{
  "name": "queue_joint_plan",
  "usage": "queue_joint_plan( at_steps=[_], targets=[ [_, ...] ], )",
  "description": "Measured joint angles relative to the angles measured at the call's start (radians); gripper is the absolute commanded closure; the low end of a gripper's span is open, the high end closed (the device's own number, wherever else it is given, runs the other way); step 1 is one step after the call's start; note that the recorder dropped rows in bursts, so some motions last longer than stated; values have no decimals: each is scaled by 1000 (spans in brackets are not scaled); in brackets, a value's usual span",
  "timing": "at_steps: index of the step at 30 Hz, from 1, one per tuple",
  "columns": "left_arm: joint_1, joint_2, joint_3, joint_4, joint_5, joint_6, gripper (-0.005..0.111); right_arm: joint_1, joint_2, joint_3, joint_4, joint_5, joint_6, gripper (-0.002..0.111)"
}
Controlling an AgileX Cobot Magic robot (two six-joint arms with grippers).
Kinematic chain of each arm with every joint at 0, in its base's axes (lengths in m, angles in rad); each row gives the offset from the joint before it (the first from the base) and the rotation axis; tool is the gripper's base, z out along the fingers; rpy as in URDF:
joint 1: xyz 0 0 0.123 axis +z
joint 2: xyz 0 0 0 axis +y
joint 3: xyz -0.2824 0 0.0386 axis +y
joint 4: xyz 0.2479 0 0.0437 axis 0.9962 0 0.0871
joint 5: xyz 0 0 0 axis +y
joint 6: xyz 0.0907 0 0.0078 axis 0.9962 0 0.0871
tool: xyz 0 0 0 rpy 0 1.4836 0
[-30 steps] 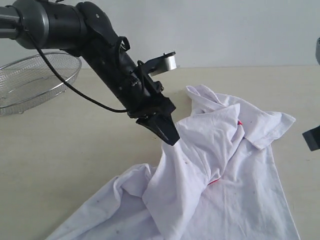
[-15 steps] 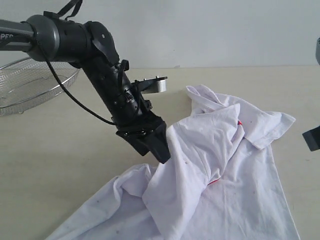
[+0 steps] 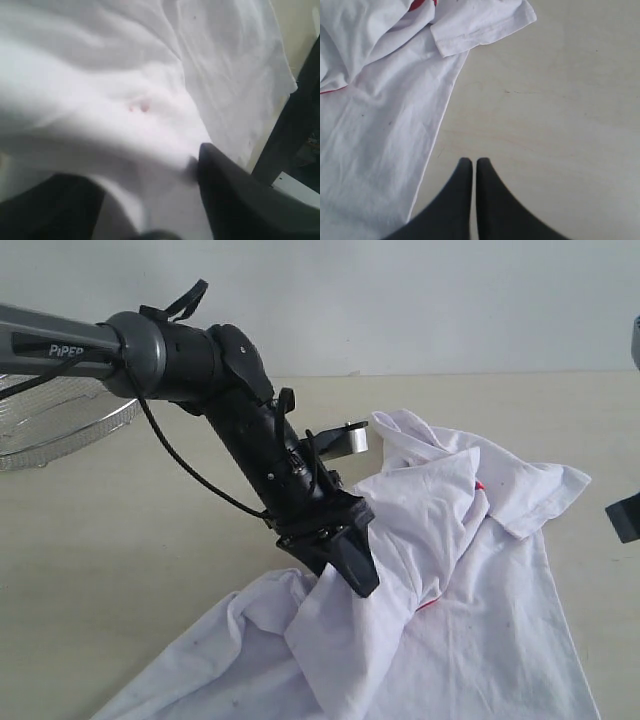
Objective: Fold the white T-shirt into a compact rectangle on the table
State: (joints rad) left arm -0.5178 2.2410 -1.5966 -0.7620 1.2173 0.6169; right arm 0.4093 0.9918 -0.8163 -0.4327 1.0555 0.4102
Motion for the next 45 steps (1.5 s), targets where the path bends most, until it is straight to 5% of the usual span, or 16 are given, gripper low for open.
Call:
queue_joint_plan(
  at_steps=[6, 25, 45],
  targets=[
    [0, 0, 0, 0, 0, 13, 101, 0, 0, 0, 0, 0, -2, 109],
    [11, -186, -9, 202, 0, 23, 102, 0, 0, 0, 15, 2, -2, 109],
    [299, -124, -160, 515, -499, -21, 102, 0, 0, 0, 128, -57, -4, 109]
  ],
)
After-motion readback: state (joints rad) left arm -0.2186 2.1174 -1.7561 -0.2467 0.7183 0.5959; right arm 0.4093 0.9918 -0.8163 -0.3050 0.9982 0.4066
